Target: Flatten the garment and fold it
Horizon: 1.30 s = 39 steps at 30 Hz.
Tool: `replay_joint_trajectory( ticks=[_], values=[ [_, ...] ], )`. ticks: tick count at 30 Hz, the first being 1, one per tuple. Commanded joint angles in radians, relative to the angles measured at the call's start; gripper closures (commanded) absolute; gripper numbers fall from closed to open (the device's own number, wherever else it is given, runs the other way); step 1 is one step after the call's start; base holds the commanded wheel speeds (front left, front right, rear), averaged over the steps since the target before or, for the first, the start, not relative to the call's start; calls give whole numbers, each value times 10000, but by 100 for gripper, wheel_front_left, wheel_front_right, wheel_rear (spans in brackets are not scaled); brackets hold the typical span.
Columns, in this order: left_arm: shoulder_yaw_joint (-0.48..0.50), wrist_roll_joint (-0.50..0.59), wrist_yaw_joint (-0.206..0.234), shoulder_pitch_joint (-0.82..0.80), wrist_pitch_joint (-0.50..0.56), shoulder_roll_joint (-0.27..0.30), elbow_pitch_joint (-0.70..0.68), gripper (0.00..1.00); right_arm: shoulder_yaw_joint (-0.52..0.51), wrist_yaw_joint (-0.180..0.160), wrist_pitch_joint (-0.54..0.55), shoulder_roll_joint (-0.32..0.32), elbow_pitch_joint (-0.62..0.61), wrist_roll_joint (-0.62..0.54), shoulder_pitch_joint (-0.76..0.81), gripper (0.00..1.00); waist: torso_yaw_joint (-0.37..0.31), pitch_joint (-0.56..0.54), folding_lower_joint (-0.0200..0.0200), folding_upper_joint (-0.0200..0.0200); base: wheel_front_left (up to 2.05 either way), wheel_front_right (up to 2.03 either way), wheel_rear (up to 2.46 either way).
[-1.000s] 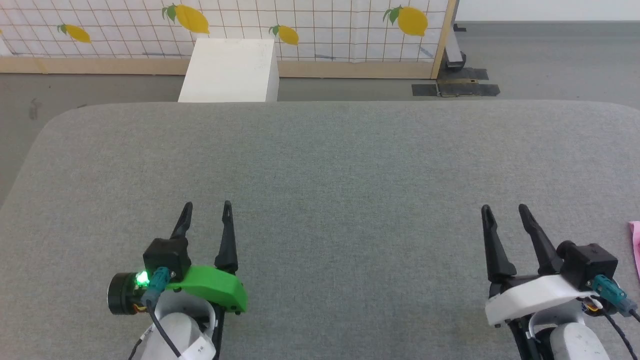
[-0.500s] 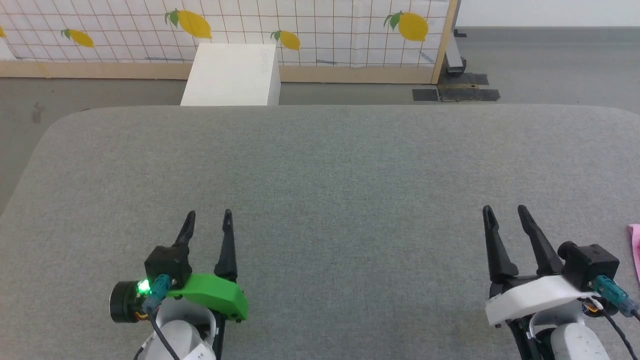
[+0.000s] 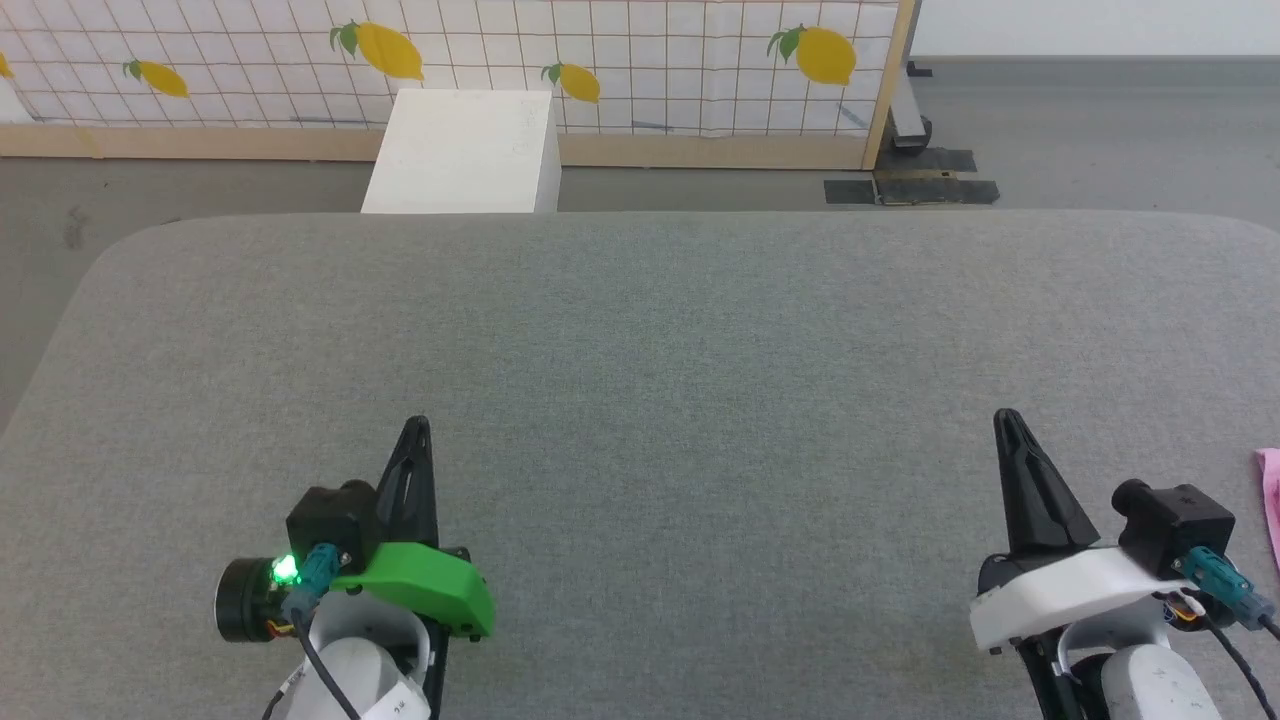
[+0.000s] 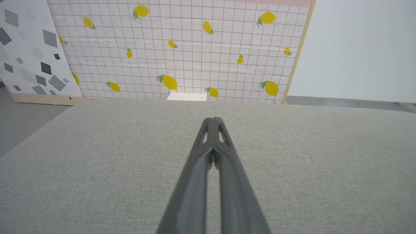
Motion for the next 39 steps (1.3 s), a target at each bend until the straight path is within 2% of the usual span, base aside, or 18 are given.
replay_joint_trajectory(
  ticks=[1, 39],
  values=[
    [54, 102, -37, 142, 46, -17, -100, 100, 4, -2, 49, 1, -86, -102, 77, 100, 0, -3, 0, 0, 0, 0, 0],
    [377, 582, -146, 611, 801, -72, -966, 100, 39, -6, 632, 4, -621, -801, 305, 100, -7, -103, 0, 0, 0, 0, 0]
  ],
)
